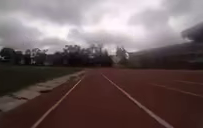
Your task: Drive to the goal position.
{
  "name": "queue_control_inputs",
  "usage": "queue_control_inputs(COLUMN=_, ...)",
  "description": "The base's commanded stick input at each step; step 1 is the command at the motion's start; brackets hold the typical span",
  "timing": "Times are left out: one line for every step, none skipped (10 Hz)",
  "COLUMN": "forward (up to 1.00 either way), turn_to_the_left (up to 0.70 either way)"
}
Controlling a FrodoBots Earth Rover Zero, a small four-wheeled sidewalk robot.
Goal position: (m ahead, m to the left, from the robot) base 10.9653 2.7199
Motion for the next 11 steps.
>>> queue_control_inputs(forward=0.70, turn_to_the_left=0.00)
queue_control_inputs(forward=0.70, turn_to_the_left=0.00)
queue_control_inputs(forward=0.70, turn_to_the_left=0.00)
queue_control_inputs(forward=0.70, turn_to_the_left=0.00)
queue_control_inputs(forward=0.70, turn_to_the_left=0.00)
queue_control_inputs(forward=0.70, turn_to_the_left=0.00)
queue_control_inputs(forward=0.70, turn_to_the_left=0.00)
queue_control_inputs(forward=0.70, turn_to_the_left=0.00)
queue_control_inputs(forward=0.70, turn_to_the_left=0.00)
queue_control_inputs(forward=0.70, turn_to_the_left=0.00)
queue_control_inputs(forward=0.70, turn_to_the_left=0.00)
